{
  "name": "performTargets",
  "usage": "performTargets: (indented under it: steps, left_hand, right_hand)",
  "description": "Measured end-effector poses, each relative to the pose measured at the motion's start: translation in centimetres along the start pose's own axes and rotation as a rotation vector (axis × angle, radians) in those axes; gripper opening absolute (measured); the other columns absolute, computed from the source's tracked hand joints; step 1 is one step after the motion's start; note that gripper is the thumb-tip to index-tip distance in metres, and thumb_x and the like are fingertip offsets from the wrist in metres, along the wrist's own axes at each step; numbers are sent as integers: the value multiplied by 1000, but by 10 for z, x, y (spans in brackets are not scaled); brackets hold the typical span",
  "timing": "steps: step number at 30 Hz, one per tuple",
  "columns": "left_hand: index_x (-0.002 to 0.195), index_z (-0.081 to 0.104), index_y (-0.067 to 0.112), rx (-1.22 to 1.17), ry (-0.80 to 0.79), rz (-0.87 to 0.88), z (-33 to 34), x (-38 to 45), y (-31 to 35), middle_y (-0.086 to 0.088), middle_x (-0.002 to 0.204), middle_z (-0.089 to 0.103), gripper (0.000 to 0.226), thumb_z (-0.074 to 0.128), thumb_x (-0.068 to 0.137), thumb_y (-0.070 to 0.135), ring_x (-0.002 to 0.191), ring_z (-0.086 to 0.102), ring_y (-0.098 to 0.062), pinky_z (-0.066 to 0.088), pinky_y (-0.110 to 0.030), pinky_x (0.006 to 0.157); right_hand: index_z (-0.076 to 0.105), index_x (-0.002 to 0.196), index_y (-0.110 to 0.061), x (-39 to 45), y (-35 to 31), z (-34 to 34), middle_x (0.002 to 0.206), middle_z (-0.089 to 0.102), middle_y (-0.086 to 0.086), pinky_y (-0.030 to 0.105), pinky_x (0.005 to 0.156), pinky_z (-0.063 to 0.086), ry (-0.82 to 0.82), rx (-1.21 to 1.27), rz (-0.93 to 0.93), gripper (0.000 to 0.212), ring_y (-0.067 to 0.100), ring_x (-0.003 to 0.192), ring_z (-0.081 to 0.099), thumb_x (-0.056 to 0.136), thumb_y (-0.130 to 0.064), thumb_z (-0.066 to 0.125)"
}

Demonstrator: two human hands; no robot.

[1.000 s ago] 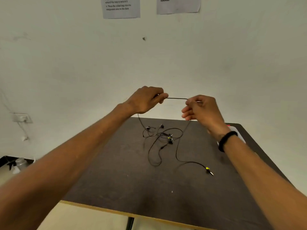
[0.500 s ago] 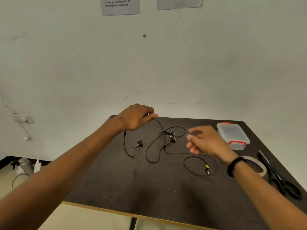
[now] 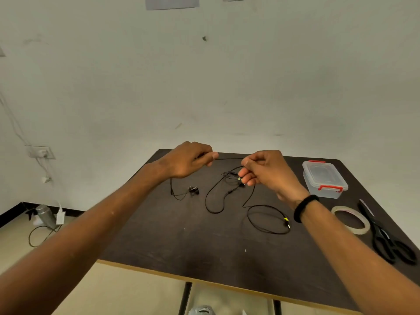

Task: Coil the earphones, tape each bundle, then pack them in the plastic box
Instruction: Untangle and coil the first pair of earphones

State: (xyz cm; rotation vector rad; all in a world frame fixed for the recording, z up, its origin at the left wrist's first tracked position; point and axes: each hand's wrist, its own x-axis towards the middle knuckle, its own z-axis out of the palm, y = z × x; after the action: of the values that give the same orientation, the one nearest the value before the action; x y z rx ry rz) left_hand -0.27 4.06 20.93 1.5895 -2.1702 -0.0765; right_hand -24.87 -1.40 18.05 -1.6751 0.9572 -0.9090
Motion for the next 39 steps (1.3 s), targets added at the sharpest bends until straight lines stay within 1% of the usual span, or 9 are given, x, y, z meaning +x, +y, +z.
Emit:
performTargets:
  steps: [7,10,16,20,22,26,29,33,39]
  left_hand:
    - [80,64,26,-29,13,3,12,-9,-13,5,59,51,39,45,109,45,51,43,-6,39,-15,57]
    - [80,67,24,10,-37,0,14,-14,-25,-4,62,55,43,45,108,47,53,42,-9,37,-18,57]
    - [79,68,21,-34,-97,14,14,-11,-23,3,59,51,42,47,108,43,52,41,-8,37,-19,56]
    - [82,69,15,-42,-131,14,20,-4,-10,1,62,51,42,47,108,40,53,40,-8,35,-20,56]
    - [82,69,15,-64,-117,10,22,0,-1,-1,61,52,42,48,109,39,53,41,-10,33,-20,55]
    - [84,68,15,-91,-74,17,24,5,16,8,58,51,39,47,109,36,50,41,-7,34,-19,53]
    - [81,67,18,-150,-42,13,22,1,19,11,53,52,39,48,109,37,48,41,-6,34,-18,52]
    - [87,71,21,-186,-49,-5,19,-7,12,6,61,56,39,47,109,42,53,48,-6,39,-19,56]
    - [83,68,20,-233,-19,-99,31,-27,-15,9,58,50,46,41,109,46,51,45,-2,39,-15,56]
  right_hand:
    - [72,101,-1,-3,18,-40,78,79,13,22,54,60,182,-5,22,13,13,56,71,105,-8,62]
    - [71,103,0,-9,36,-56,80,79,15,24,55,60,188,-55,96,12,15,57,71,105,-8,62]
    - [73,105,2,-25,75,-60,69,78,9,26,54,58,201,-221,267,14,16,55,69,104,-7,62]
    - [58,144,-10,-28,69,-37,72,79,1,43,87,63,177,-575,174,39,12,72,73,108,-24,56]
    - [45,156,-20,-29,46,-13,70,79,-7,31,79,61,76,-571,17,53,0,59,68,107,-38,56]
    - [65,130,-28,-20,4,28,71,79,-11,13,46,47,-103,-451,-108,27,2,46,63,107,-38,56]
    - [73,104,-26,-16,-6,37,72,80,-7,18,52,49,-87,-387,-101,20,3,49,63,109,-33,55]
    - [70,100,-27,-17,-2,35,73,79,-10,24,57,54,-60,-415,-126,21,5,50,66,110,-33,52]
    - [67,99,-19,-14,13,-3,72,79,-5,16,44,47,191,-168,-77,21,5,45,62,109,-17,49]
